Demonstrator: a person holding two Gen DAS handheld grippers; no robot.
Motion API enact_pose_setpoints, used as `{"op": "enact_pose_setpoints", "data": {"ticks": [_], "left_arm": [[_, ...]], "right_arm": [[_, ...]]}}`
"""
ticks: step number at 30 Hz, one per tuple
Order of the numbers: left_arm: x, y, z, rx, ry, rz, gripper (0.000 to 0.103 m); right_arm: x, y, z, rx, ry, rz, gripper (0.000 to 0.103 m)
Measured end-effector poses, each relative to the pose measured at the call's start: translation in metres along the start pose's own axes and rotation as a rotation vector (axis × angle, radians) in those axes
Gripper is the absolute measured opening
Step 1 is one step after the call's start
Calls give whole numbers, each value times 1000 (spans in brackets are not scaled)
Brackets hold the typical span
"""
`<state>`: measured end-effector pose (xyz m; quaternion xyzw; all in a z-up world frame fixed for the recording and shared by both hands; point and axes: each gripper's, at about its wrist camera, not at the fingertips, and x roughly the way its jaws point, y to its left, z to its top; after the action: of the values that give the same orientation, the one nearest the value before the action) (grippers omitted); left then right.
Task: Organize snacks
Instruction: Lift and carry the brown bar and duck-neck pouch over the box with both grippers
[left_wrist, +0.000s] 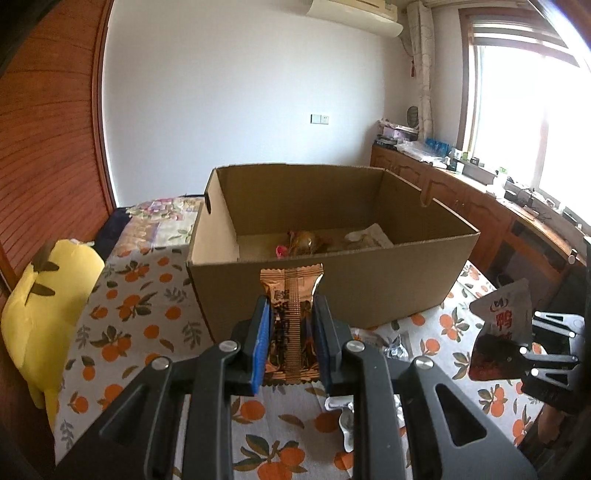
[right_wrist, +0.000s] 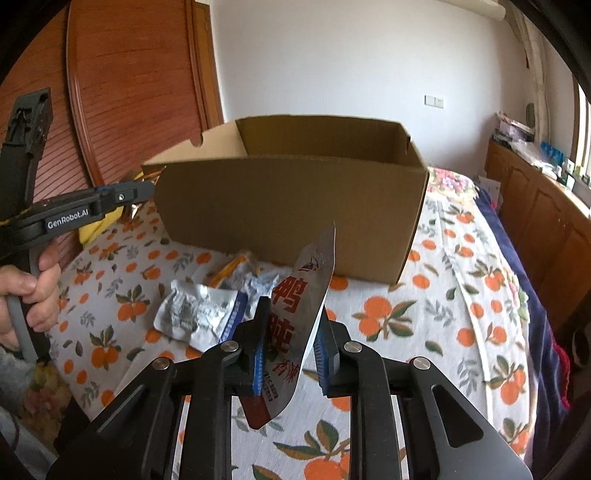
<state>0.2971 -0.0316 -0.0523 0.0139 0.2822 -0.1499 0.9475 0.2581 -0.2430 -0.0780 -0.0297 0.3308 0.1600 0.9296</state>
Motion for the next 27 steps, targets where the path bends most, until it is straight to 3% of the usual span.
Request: {"op": "enact_pose_setpoints", "data": {"ticks": [15,27], "left_arm": [[-11,-6,31,54,-51,9,20],[26,-20,58,115,-47,20,21]], "right_arm": [[-28,4,45,-66,-104,-6,19],[-9,-2,89,-116,-162,29,19]]}}
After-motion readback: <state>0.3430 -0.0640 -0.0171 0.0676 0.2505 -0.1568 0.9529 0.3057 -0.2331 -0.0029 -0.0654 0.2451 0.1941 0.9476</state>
